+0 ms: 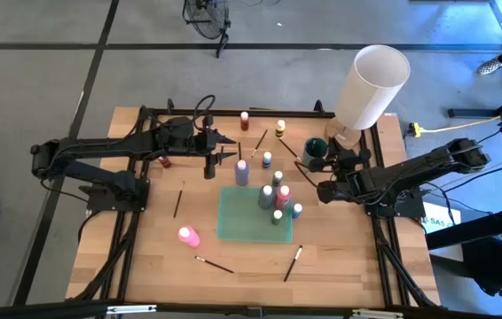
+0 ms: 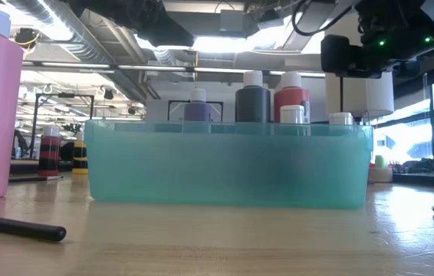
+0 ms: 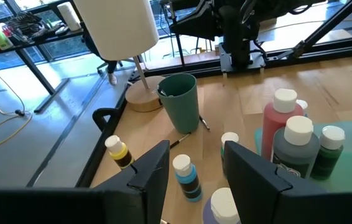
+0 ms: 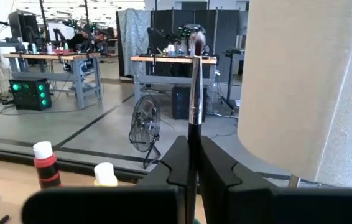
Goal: Pick & Place Paint Supplies
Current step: Put the black eyeshadow brush into the green cup
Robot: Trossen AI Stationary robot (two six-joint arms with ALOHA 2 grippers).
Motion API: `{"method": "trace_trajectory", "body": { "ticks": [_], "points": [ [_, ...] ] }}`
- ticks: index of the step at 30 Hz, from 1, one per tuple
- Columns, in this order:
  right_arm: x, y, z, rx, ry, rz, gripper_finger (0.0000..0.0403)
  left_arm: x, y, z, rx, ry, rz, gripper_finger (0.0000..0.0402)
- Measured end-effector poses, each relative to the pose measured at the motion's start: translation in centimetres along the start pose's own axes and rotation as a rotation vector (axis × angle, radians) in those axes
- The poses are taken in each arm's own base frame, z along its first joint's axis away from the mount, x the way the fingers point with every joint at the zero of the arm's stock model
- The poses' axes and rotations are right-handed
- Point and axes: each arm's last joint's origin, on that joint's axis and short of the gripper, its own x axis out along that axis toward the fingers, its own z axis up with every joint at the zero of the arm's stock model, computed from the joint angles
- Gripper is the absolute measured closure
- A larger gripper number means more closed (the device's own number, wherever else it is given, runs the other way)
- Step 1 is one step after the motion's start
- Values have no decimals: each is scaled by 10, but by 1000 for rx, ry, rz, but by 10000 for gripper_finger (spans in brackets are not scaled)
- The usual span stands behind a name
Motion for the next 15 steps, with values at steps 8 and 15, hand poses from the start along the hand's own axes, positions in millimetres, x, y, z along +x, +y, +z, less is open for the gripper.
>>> {"method": "trace_trajectory", "body": {
  "ticks": [8,15],
  "points": [
    [3,5,-6,-7,0,-17,388,0,0,0,-1,5,-2,253],
    [4,10,-11,-10,7,-16,388,0,0,-1,-7,13,-4,253]
  ]
}}
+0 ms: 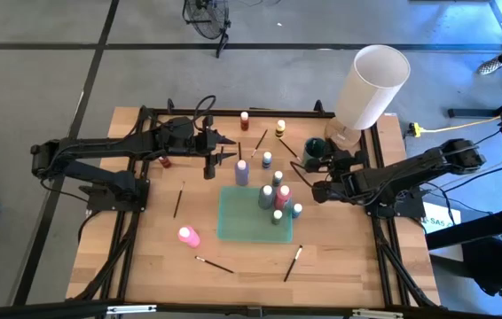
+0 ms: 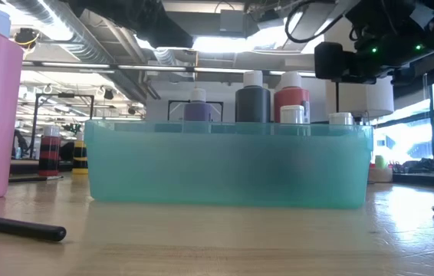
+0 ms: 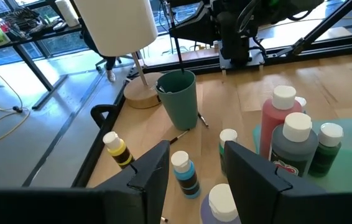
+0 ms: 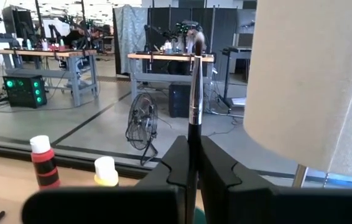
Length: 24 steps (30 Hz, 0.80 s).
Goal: Pick & Place Paint Supplies
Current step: Put the black eyeshadow brush into the green cup
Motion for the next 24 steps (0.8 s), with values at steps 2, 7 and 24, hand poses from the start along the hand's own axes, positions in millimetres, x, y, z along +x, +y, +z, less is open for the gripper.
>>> {"method": "trace_trajectory", "body": {
  "ticks": [2,7,24],
  "points": [
    [2,2,-2,-3,4,-5,388,0,0,0,0,1,0,253],
    [6,5,-8,-19,18,-18,388,0,0,0,0,1,0,253],
    [20,8,-7,-7,73,-43,373,0,0,-1,-1,11,-3,253]
  ]
}}
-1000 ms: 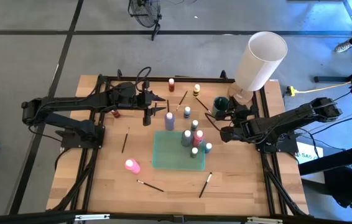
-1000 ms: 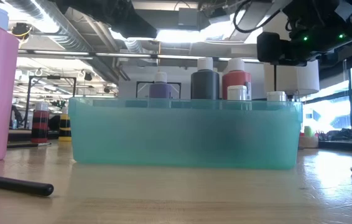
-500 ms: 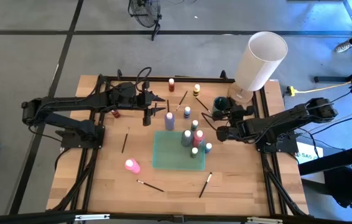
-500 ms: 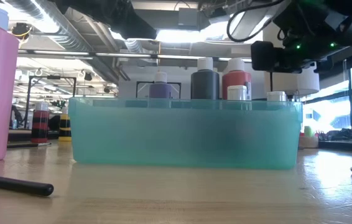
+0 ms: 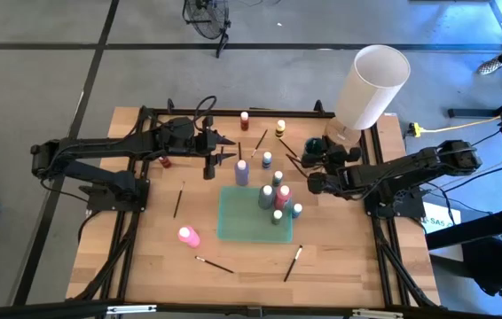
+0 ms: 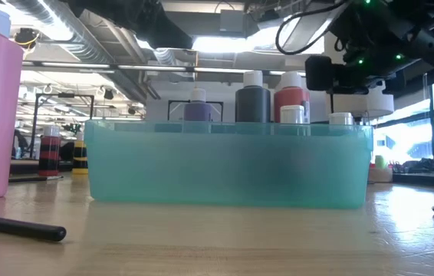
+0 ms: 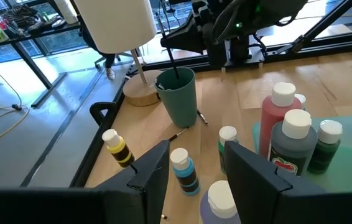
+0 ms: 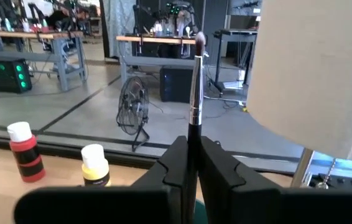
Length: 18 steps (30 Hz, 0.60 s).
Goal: Pick & Place Paint Supplies
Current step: Put the black eyeshadow brush into the green cup
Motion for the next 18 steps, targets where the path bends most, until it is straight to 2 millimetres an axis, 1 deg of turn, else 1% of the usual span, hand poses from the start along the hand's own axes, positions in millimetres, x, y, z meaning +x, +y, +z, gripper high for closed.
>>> {"method": "trace_trajectory", "body": {
  "ticks": [5,8,14,18],
  "points": [
    [0,7,6,-25,3,21,371,0,0,0,0,3,-1,253],
    [2,10,7,-46,34,55,370,0,0,0,-1,3,-1,253],
    [5,10,7,-52,48,56,369,0,-1,-2,-9,19,-7,253],
    [5,10,7,-38,48,56,368,0,-2,-3,-18,26,-49,253]
  ]
}}
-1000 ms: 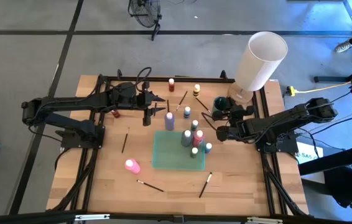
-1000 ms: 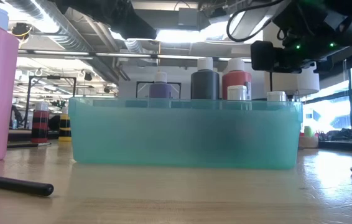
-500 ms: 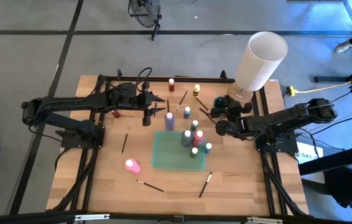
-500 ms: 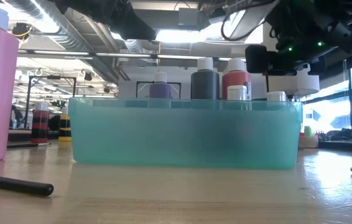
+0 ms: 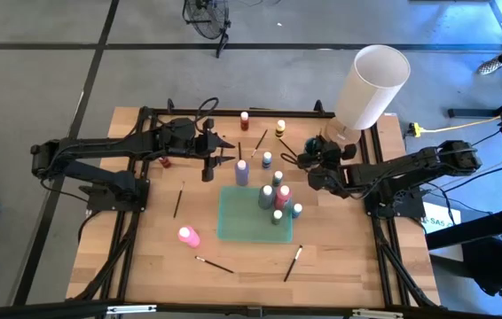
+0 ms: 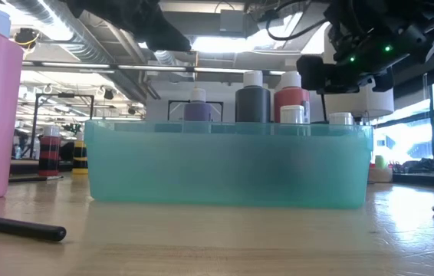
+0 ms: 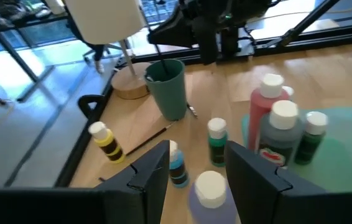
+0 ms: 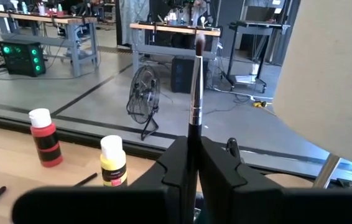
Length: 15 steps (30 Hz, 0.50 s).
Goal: Pick & Place Paint Supplies
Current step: Put the black eyeshadow brush into the green cup
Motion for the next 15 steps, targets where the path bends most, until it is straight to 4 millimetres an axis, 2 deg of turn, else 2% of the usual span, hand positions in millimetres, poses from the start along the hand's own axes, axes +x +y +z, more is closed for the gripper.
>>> {"method": "trace_trajectory", "body": {
  "ticks": [6,15],
  "points": [
    [0,0,0,2,6,6,339,0,-1,-1,-6,13,-20,253],
    [0,0,0,4,8,9,254,0,-1,-4,-15,34,-26,253]
  ]
}}
